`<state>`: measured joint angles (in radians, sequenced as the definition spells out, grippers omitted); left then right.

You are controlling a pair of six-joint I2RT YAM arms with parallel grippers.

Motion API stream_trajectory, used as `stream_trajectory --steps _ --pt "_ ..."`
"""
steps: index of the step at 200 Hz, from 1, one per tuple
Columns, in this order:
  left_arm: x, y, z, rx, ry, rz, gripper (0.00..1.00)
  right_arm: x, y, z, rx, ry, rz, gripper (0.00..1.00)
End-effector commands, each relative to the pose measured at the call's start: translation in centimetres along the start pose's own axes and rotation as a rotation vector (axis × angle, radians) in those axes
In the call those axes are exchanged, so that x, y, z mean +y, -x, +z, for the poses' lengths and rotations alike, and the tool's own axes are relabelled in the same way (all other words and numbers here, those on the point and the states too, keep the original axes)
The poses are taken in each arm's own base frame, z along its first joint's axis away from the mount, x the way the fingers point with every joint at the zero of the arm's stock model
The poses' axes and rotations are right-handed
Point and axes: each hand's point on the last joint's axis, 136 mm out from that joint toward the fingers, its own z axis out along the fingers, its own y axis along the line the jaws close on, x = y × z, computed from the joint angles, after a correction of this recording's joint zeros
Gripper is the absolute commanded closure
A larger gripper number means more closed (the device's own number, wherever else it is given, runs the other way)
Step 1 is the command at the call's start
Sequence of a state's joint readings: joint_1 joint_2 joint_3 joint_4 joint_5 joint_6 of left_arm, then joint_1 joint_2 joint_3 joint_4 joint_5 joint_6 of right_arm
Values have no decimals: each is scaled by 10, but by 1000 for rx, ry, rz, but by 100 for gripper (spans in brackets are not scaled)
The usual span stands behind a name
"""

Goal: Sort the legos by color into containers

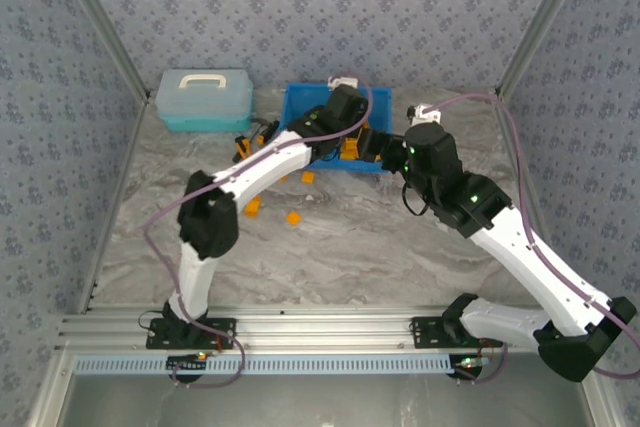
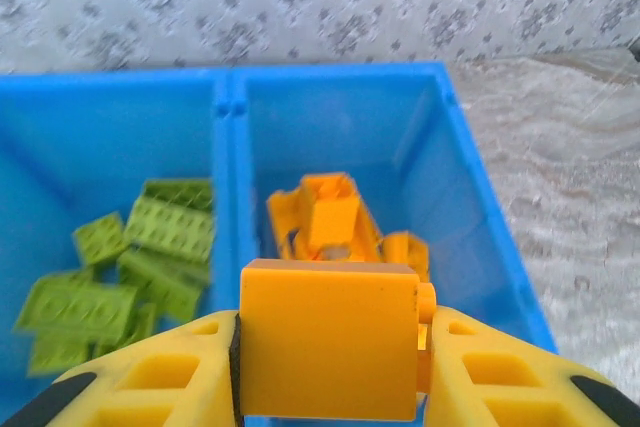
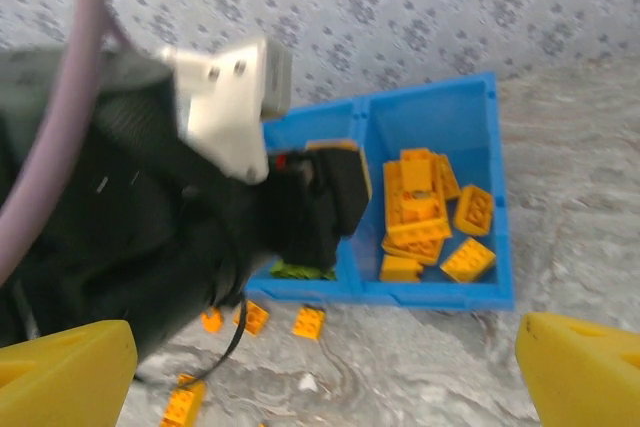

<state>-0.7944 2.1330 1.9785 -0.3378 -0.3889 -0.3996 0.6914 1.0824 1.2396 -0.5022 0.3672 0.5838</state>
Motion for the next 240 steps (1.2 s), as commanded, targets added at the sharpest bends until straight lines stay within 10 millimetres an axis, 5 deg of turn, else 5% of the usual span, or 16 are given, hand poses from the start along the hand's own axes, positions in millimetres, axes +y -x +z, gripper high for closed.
stream_trajectory --steps 1,42,74,99,130,162,199,240 --pt "-17 -6 31 -7 -17 67 63 -26 -6 -13 -1 -87 9 0" --pt "-37 -10 75 -18 -28 112 58 -52 -9 -36 -59 -133 58 0" --pt "-47 -10 84 -2 -48 114 36 -64 -13 -47 -53 -160 60 0" --pt "-54 17 55 -41 -71 100 26 -68 -13 -50 -59 -169 56 0" --pt "-50 61 -4 -81 -86 77 24 -66 -8 -50 -73 -159 55 0" --pt "-4 70 -68 -93 -21 35 23 -66 -14 -40 -72 -157 51 0" --pt "95 6 -125 -6 131 -18 22 -59 -24 -15 -38 -125 23 0" --pt "183 -111 -149 279 209 -104 18 -46 -33 18 27 -79 30 0"
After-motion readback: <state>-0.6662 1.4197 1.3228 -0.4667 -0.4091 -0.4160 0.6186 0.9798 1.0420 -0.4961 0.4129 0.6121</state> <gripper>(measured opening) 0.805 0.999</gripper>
